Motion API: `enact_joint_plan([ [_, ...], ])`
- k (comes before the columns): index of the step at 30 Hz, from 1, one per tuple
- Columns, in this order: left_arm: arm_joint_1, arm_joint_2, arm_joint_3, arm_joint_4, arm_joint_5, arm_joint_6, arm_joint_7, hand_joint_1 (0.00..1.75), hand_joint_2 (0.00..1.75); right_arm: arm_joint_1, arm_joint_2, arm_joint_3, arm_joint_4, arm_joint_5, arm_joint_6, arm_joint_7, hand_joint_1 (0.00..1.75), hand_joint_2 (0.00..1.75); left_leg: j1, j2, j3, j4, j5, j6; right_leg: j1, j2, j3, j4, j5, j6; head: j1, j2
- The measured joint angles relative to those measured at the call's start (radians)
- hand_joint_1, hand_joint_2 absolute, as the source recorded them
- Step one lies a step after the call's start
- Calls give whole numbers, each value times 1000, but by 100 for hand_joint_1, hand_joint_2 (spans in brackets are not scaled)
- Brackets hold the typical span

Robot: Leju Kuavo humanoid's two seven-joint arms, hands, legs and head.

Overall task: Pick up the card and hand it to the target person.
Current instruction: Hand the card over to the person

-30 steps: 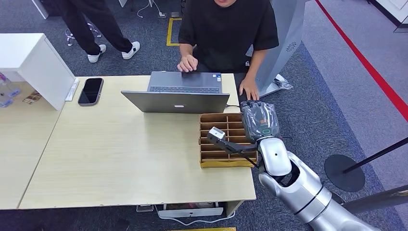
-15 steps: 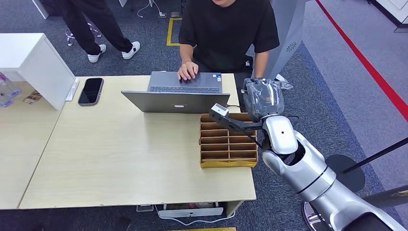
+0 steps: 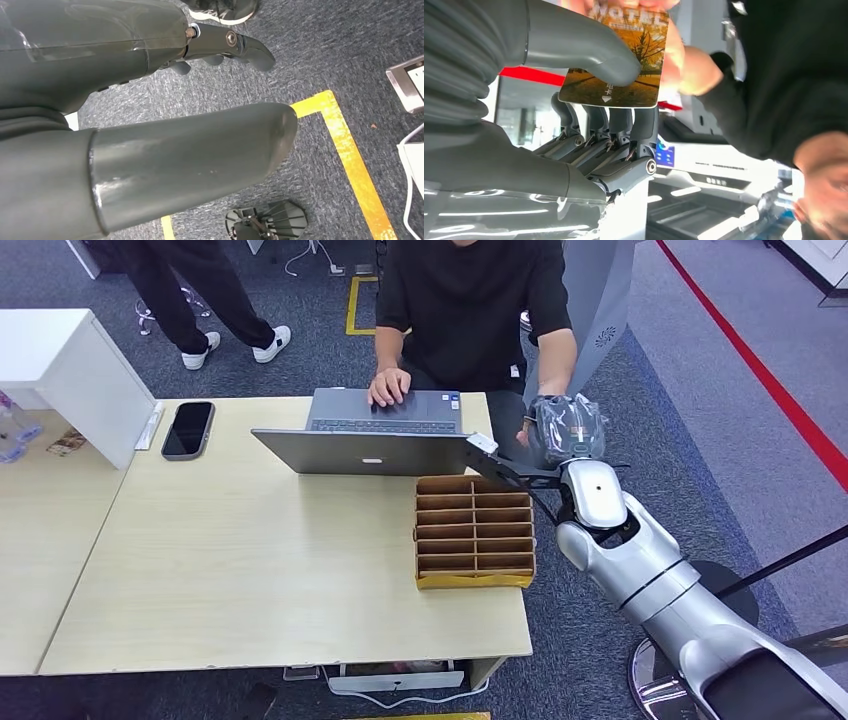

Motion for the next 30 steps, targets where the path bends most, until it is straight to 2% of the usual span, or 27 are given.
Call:
enact_joint_plan([
  [5,-1,-1,0,0,-2,-4,2,0,0,-1,1,1,65,-1,-3,1,131,175,0,0,0,0,0,0,0,0,0,0,0,0,0,0],
  [7,-1,-1,0,0,-2,-5,4,0,0,-2,1,1,84,1,-5,2,123,175,0,0,0,0,0,0,0,0,0,0,0,0,0,0],
  [8,-1,-1,-1,0,-3,-6,4,0,0,-2,2,1,94,2,-6,3,107,175,0,0,0,0,0,0,0,0,0,0,0,0,0,0],
  [11,-1,-1,-1,0,-5,-6,4,0,0,-2,2,2,115,11,-6,6,23,175,0,0,0,0,0,0,0,0,0,0,0,0,0,0],
  [12,-1,-1,-2,0,-5,-6,4,0,0,-2,2,2,119,14,-6,7,6,175,0,0,0,0,0,0,0,0,0,0,0,0,0,0],
  [14,-2,-1,-2,0,-6,-7,4,0,0,-2,2,3,126,20,-5,9,0,175,0,0,0,0,0,0,0,0,0,0,0,0,0,0],
  [24,-3,-1,-3,0,-12,-8,4,0,0,-2,2,15,147,33,-7,19,0,175,0,0,0,0,0,0,0,0,0,0,0,0,0,0],
  [27,-4,-1,-3,0,-12,-8,4,0,0,1,2,16,150,22,-52,22,0,175,0,0,0,0,0,0,0,0,0,0,0,0,0,0],
  [30,-3,-1,-3,0,-11,-7,3,0,0,15,2,8,146,-24,-139,9,0,175,0,0,0,0,0,0,0,0,0,0,0,0,0,0],
])
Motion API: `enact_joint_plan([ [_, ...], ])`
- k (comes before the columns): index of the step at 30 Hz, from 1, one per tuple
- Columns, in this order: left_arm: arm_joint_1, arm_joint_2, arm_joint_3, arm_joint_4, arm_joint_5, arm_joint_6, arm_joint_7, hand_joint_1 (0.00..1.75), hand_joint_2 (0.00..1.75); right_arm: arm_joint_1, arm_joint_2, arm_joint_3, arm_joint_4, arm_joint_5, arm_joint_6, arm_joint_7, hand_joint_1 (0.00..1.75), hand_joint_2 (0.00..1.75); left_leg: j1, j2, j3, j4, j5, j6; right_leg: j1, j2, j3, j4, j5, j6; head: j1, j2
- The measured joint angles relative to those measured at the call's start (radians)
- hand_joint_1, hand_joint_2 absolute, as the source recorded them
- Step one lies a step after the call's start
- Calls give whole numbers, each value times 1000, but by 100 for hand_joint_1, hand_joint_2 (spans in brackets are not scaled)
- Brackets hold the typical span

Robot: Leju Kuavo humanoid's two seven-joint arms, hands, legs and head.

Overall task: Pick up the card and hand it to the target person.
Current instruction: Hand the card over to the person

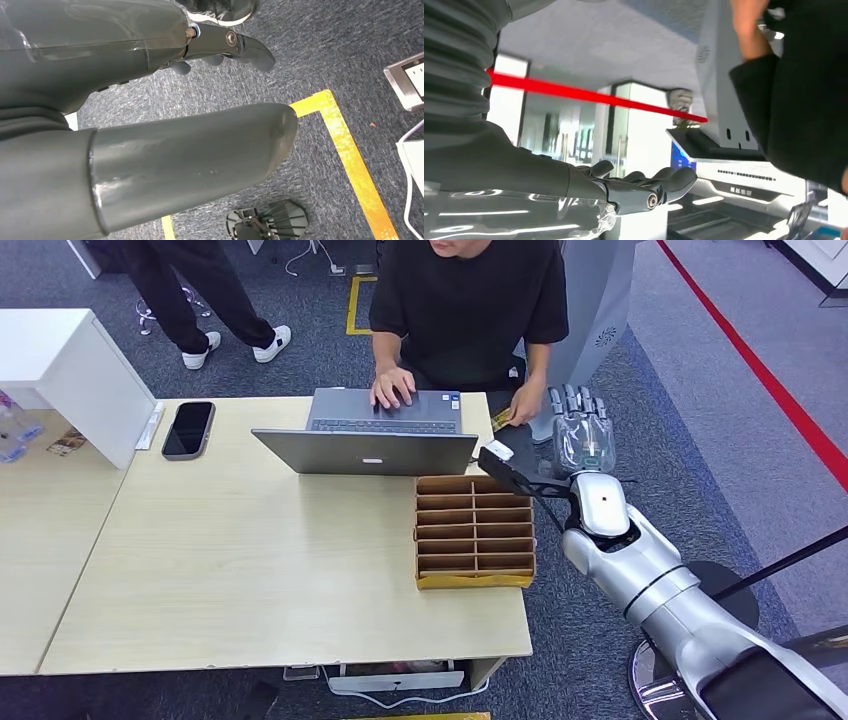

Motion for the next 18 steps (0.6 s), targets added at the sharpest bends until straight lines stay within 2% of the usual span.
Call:
enact_joint_plan([
  [5,5,0,0,0,14,5,-11,0,0,60,1,-33,-52,-71,-143,-41,0,175,0,0,0,0,0,0,0,0,0,0,0,0,0,0],
  [11,20,0,0,0,34,17,-33,0,0,166,10,-78,-187,-127,-290,-112,0,175,0,0,0,0,0,0,0,0,0,0,0,0,0,0],
  [14,29,0,1,0,44,21,-47,0,0,233,29,-106,-264,-166,-331,-206,0,175,0,0,0,-1,0,0,0,0,0,0,0,0,0,0],
  [18,42,0,3,0,54,25,-63,0,0,352,89,-176,-362,-201,-339,-391,0,175,0,0,0,-1,0,0,0,0,0,0,0,0,0,0],
])
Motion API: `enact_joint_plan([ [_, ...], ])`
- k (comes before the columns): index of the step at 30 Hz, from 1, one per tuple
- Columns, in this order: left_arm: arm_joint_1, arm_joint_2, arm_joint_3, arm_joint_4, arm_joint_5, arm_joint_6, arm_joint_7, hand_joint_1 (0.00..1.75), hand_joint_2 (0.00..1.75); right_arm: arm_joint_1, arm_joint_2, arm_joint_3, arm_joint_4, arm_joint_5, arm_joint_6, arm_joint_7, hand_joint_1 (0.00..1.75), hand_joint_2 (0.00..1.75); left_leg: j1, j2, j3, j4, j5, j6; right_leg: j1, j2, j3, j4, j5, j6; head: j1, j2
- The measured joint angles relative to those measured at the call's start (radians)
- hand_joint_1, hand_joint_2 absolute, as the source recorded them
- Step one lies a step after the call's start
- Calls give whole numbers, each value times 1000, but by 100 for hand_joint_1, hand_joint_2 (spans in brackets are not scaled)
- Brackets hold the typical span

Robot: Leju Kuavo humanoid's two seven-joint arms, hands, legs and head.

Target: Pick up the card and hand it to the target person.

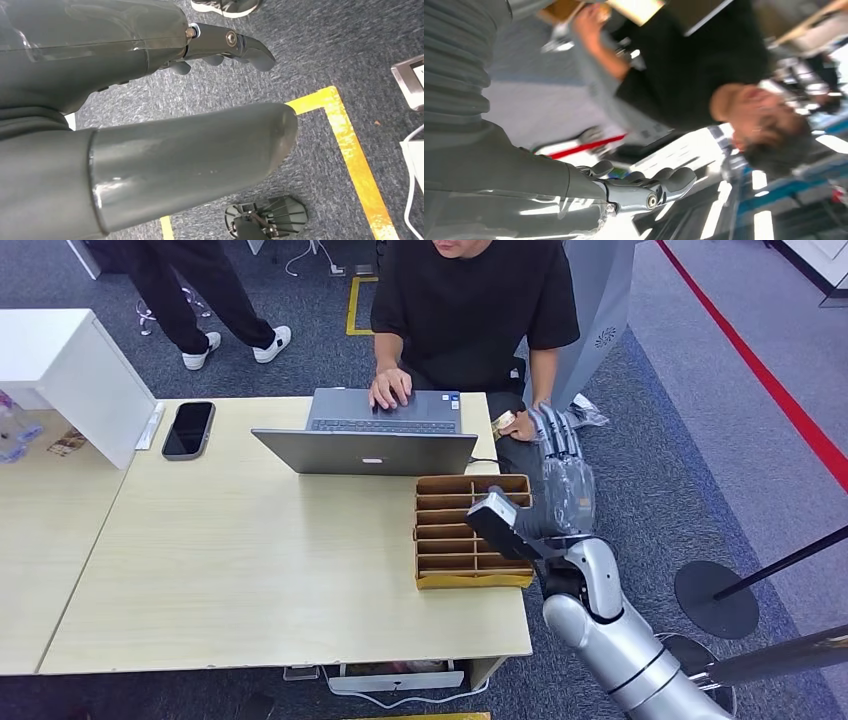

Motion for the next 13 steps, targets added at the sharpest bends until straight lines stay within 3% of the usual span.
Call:
enact_joint_plan([
  [5,12,0,1,0,13,5,-11,0,0,122,90,-100,-80,-102,0,-147,0,175,0,0,0,0,0,0,0,0,0,0,0,0,0,0],
  [13,23,0,2,0,25,8,-21,0,0,215,180,-182,-96,-290,0,-252,0,175,0,0,0,0,0,0,0,1,0,0,0,0,0,0],
])
